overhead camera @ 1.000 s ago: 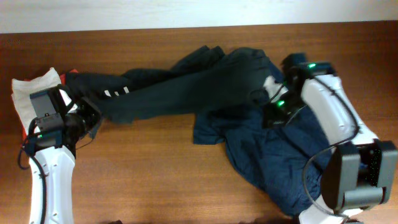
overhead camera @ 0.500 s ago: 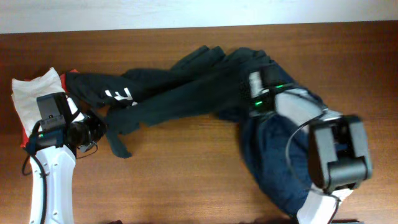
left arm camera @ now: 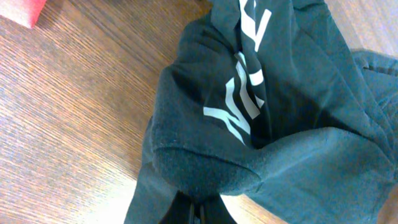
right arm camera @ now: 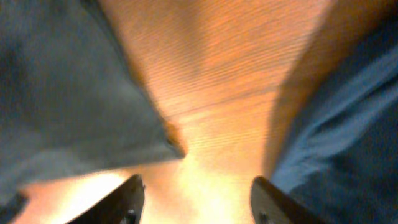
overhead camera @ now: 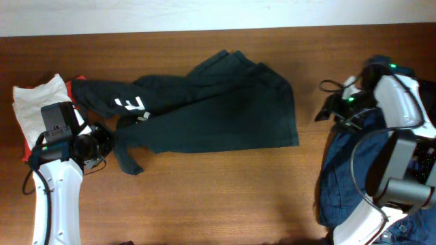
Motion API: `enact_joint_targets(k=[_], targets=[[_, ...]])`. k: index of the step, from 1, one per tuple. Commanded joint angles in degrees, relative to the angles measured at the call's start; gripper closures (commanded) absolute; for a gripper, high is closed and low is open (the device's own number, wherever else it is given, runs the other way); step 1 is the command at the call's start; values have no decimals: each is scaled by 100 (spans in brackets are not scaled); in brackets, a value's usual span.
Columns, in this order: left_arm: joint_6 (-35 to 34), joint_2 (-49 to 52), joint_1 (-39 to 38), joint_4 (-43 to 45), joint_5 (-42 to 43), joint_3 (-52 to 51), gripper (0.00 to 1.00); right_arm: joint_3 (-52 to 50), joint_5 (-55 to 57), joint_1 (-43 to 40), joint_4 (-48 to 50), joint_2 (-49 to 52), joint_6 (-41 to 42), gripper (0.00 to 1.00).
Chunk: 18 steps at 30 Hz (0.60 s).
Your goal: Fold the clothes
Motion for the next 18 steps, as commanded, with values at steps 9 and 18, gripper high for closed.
enact_joint_targets(k=[9, 18], targets=[[205, 4, 20, 9, -105, 46, 99, -2035, 354, 1255, 1906, -144, 1491, 38], [205, 9, 20, 4, -101, 46, 99, -2131, 509, 1530, 2503, -142, 1491, 80]])
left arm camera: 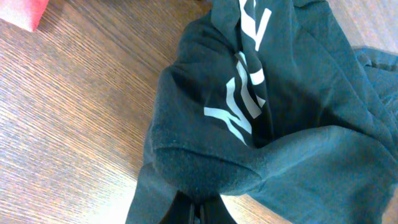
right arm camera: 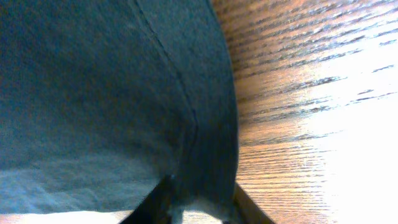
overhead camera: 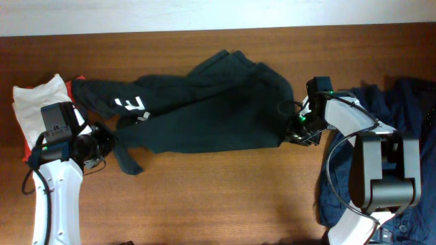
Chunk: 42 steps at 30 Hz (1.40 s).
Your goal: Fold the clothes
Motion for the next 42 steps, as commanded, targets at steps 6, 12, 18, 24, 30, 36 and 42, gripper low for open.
enact_joint_targets(k=[6, 12, 18, 24, 30, 36, 42], targets=[[184, 7, 20, 13, -83, 46, 99, 61, 348, -96, -271, 42, -22, 96], [1598, 4, 20, -155, 540, 833, 100, 2758, 944, -326, -2776, -1443, -905, 96], [1939, 4, 26, -1871, 1019, 4153, 100, 5294, 1329, -323, -3650, -2765, -909, 96], [2017, -90, 424, -2352, 977, 6293, 100, 6885, 2524, -323, -3703, -3222, -929, 96], [2020, 772, 461, -2199, 1189, 6314, 99, 6909, 2367, -323, -3871, -2013, -1054, 96], [2597, 2634, -494, -133, 765, 6314, 99, 6909, 2090, -396, -2509, -175, -1329, 96], [1991, 2739, -297, 2201, 782, 7853, 99, 8946, 2061, -1283, -1644, -350, -1154, 96]])
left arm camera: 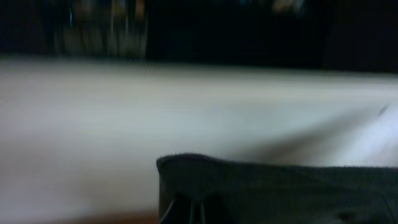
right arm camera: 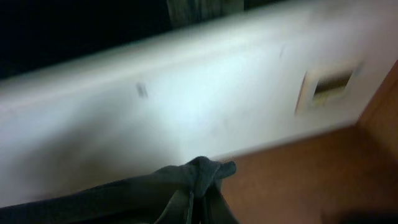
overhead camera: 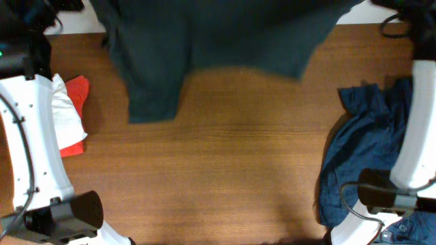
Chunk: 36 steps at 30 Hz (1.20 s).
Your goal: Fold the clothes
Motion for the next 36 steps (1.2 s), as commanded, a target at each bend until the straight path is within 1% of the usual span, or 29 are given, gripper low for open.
enact_joint_targets(k=[1, 2, 3, 4, 5, 7, 8, 9, 10, 11, 13, 14, 15, 16, 17, 19, 20, 21, 22, 23, 24, 25, 26, 27, 29, 30, 32, 33, 36], targets=[[-398, -142, 385, 153, -114, 1526, 99, 1080, 391, -542, -483, -308, 59, 96], [-398, -142, 487, -404, 142, 1781, 99, 1078, 398, -608, -887, -326, 57, 96], [-328, -142, 518, -1255, 348, 1860, 99, 1029, 398, -608, -1322, -284, 55, 96], [-61, -90, 490, -2369, 374, 1849, 99, 881, 415, -608, -1884, -205, 46, 96], [411, 74, 417, -3735, 367, 1834, 99, 573, 413, -597, -2634, -48, 13, 96], [1047, 586, 254, -5790, 310, 1604, 100, -278, 415, -599, -3348, 229, -125, 96], [1095, 929, 195, -6384, 310, 1353, 99, -1231, 415, -597, -3504, 382, -227, 96], [1294, 1314, 131, -6741, 313, 999, 99, -2168, 417, -599, -3407, 417, -225, 96], [1305, 1744, 20, -6891, 310, 389, 100, -2992, 417, -599, -3211, 417, -225, 96], [1329, 1926, -66, -6872, 313, -111, 100, -3628, 422, -599, -3018, 417, -227, 96], [1692, 2166, -387, -6795, 310, -1679, 99, -5007, 798, -599, -2549, 417, -221, 96], [1709, 2166, -507, -6760, 310, -2400, 100, -5412, 1054, -603, -2441, 417, -186, 96], [1709, 2166, -579, -6763, 308, -2907, 100, -5556, 1521, -603, -2437, 417, 157, 96], [1709, 2166, -619, -6758, 310, -3239, 99, -5556, 1655, -603, -2426, 415, 214, 96], [1709, 2166, -643, -6728, 313, -3392, 100, -5556, 1657, -603, -2400, 415, 216, 96], [1773, 2149, -636, -6717, 452, -3279, 99, -5556, 1637, -603, -2286, 415, 236, 96], [2120, 2149, -614, -6658, 1029, -2992, 99, -5556, 1609, -603, -2221, 415, 236, 96], [2120, 2149, -610, -6336, 1532, -2800, 100, -5556, 1567, -603, -2203, 415, 236, 96], [2105, 2149, -614, -5834, 1838, -2723, 99, -5556, 1526, -603, -2184, 415, 234, 96], [1714, 2151, -634, -4579, 2358, -2719, 99, -5556, 1462, -603, -2164, 415, 236, 96], [1342, 2149, -638, -3974, 2437, -2719, 98, -5556, 1438, -601, -2162, 415, 236, 96], [881, 2149, -638, -3298, 2481, -2719, 80, -5556, 1397, -601, -2164, 415, 234, 96], [728, 2149, -638, -2916, 2496, -2706, 39, -5556, 1340, -601, -2164, 415, 232, 96], [778, 2149, -638, -3005, 2474, -2623, 31, -5556, 1335, -601, -2162, 415, 234, 96], [1327, 2105, -627, -3646, 2293, -2404, 29, -5556, 1335, -601, -2138, 415, 232, 96], [1506, 2022, -632, -4059, 1832, -2337, 29, -5556, 1335, -603, -2135, 415, 234, 96], [1513, 1832, -693, -4693, 402, -2339, 31, -5556, 1333, -601, -2127, 415, 234, 96], [1412, 1821, -774, -4874, -170, -2347, 32, -5556, 1331, -599, -2124, 415, 234, 96], [1381, 1823, -997, -4658, -601, -2568, 34, -5556, 1331, -599, -2149, 415, 232, 96]])
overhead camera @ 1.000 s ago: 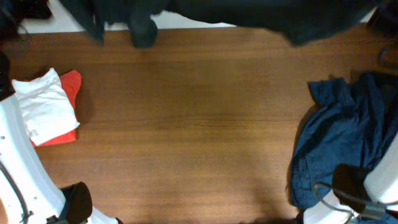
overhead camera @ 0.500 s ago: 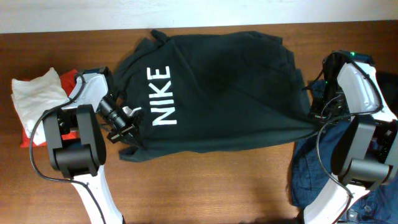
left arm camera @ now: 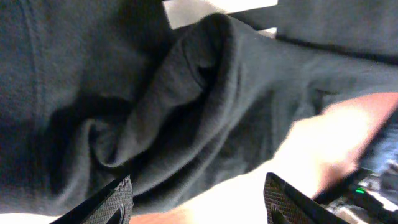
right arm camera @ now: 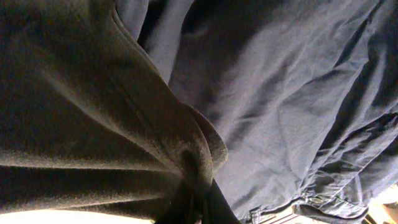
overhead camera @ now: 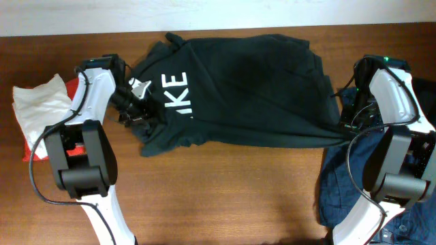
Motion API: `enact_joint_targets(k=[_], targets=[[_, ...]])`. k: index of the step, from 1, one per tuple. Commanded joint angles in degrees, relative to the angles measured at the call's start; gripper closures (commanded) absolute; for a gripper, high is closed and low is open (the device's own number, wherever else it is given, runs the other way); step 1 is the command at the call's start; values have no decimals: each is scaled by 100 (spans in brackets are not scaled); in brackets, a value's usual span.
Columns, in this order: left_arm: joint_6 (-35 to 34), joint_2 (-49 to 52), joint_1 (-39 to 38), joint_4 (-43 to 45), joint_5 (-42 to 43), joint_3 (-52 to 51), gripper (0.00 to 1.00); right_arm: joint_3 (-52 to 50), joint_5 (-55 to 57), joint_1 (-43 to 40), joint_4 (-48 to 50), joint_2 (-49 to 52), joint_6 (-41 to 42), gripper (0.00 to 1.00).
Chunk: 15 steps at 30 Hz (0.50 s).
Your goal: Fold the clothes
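A dark green sweatshirt [overhead camera: 245, 95] with white letters lies spread on the table, lettering up. My left gripper [overhead camera: 134, 107] sits at its bunched left edge. In the left wrist view that gripper [left arm camera: 199, 182] is open, with the sweatshirt folds [left arm camera: 186, 93] just beyond its fingers [left arm camera: 121, 196] and nothing between them. My right gripper [overhead camera: 343, 124] is at the lower right corner. In the right wrist view it [right arm camera: 196, 200] is shut on a pinch of the sweatshirt hem [right arm camera: 81, 124].
A white cloth [overhead camera: 34, 105] over a red one [overhead camera: 71, 86] lies at the table's left edge. A blue denim pile [overhead camera: 361, 177] fills the right side, right behind my right gripper [right arm camera: 280, 93]. Bare wood table [overhead camera: 225, 197] runs along the front.
The sweatshirt was held up high at the back of the table by both grippers; now it lies spread flat, letters up. My left gripper has opened and let go. The right stays shut on it.
The sweatshirt lay crumpled with my left gripper shut on its left part and the right open near the denim. Then the right was shut on the lower right corner. Both then held it raised; now it lies spread out, held only by the right.
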Motion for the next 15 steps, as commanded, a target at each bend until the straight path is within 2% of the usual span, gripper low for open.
enact_joint_targets(k=[1, 3, 4, 6, 8, 11, 12, 15], targets=[[50, -170, -302, 269, -793, -251, 34, 4, 28, -44, -24, -116, 90, 96], [28, -170, -603, 514, -870, -413, 42, 4, 28, -44, -35, -116, 87, 96], [28, -170, -680, 544, -953, -413, 53, 4, 28, -44, -42, -116, 87, 96], [-59, -170, -769, 597, -946, -413, 100, 4, 28, -44, -42, -116, 90, 96], [-72, -225, -772, 483, -938, -326, 100, 4, -26, -44, -39, -116, 90, 96], [-72, -780, -398, -278, -817, 929, 100, 398, -590, -55, -105, -264, 20, 96], [-72, -1176, -98, -455, -450, 1652, 100, 960, -785, -52, -306, -483, 20, 96], [-76, -1884, 389, -483, -50, 2343, 100, 2374, -918, -52, -1025, -804, -284, 96]])
